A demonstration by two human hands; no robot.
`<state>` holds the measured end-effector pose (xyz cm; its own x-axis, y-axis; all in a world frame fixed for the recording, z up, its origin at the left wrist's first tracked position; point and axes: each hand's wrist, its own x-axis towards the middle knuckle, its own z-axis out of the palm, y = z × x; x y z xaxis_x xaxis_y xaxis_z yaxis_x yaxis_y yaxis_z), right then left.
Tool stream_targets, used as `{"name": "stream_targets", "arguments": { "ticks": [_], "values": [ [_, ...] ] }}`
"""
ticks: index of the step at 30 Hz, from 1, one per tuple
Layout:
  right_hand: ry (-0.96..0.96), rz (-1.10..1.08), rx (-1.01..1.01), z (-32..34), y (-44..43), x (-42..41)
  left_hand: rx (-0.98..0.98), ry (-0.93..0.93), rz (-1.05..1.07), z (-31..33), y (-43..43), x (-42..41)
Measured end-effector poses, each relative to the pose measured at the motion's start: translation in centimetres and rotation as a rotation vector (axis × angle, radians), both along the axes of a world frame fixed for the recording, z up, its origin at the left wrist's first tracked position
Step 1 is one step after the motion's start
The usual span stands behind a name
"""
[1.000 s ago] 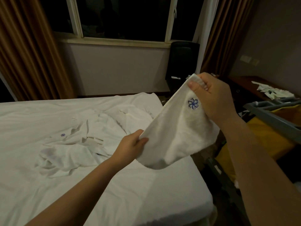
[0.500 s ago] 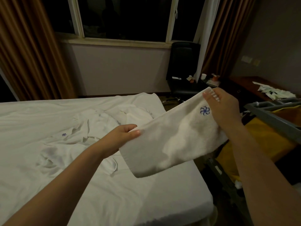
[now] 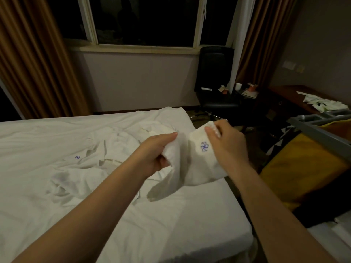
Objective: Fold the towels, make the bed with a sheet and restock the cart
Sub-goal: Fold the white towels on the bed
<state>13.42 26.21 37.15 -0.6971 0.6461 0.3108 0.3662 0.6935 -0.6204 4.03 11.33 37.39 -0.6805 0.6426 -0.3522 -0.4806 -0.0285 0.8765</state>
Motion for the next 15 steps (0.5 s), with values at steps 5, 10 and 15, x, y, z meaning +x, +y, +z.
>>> {"name": "stream_targets", "arguments": {
  "ticks": [5,10,15],
  "values": [
    [0.168,0.105,0.287,-0.8,-5.1,-0.8,0.184,-0.058,0.005,1.0,0.9,2.1],
    [0.490,0.203,0.533,-2.3,-5.4,-1.2,0.203,-0.057,-0.011,1.5,-0.1,1.9],
    [0.603,0.282,0.545,-3.8,-6.0,-1.1,0.183,-0.080,-0.032,1.7,-0.6,1.5]
  ]
}}
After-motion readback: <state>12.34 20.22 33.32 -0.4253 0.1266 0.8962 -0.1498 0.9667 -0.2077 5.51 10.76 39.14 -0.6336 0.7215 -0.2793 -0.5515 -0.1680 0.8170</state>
